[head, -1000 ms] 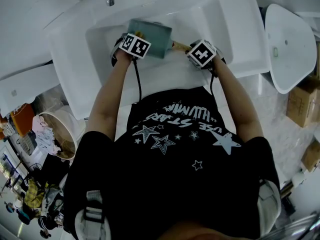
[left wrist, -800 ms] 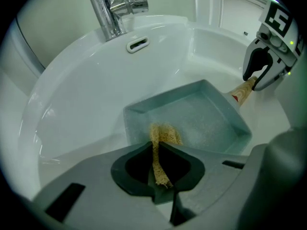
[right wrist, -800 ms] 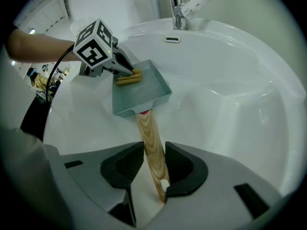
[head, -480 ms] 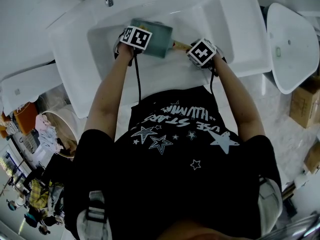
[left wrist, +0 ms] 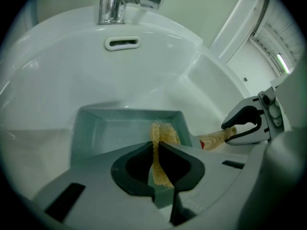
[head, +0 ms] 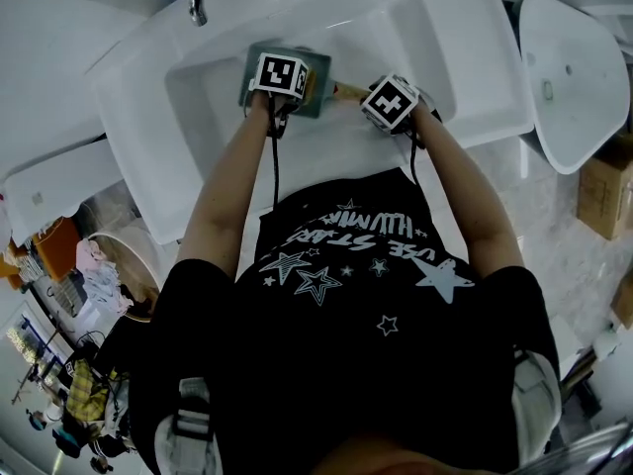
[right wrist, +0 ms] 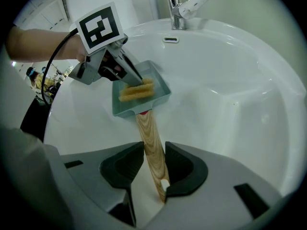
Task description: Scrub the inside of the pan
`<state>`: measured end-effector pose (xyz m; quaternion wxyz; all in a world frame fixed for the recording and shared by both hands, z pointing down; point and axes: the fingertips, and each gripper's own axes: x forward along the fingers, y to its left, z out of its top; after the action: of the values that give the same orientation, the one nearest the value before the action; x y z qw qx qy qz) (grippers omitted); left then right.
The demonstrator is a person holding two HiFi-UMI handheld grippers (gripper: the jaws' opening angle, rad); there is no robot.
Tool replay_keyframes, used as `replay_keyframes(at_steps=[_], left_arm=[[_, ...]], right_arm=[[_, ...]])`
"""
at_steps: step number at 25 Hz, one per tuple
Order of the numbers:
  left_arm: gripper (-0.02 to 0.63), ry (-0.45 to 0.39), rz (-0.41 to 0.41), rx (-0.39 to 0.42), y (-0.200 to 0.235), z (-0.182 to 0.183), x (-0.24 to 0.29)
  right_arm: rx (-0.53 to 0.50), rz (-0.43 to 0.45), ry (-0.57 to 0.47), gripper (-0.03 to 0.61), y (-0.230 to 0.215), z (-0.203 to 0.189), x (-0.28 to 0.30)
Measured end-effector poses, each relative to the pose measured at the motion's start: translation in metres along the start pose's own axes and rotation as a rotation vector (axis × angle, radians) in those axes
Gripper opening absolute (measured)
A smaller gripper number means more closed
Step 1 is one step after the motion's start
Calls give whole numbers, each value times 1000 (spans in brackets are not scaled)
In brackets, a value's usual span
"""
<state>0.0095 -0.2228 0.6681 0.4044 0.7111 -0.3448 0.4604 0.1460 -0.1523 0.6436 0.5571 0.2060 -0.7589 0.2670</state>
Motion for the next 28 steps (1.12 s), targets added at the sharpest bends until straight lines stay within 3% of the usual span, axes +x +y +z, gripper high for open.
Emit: replay_keyframes(at_steps=[6, 16, 28], left_arm=[[43, -19, -61, -57, -18, 1, 9], [43, -30, -62, -64, -17, -2, 16], [43, -64, 60, 6, 25, -1, 6]], right_arm=[[-7, 4, 5, 135, 4, 1, -3], [3, 1, 2, 135, 3, -2, -2], [5, -4, 13, 135, -1, -8, 0]])
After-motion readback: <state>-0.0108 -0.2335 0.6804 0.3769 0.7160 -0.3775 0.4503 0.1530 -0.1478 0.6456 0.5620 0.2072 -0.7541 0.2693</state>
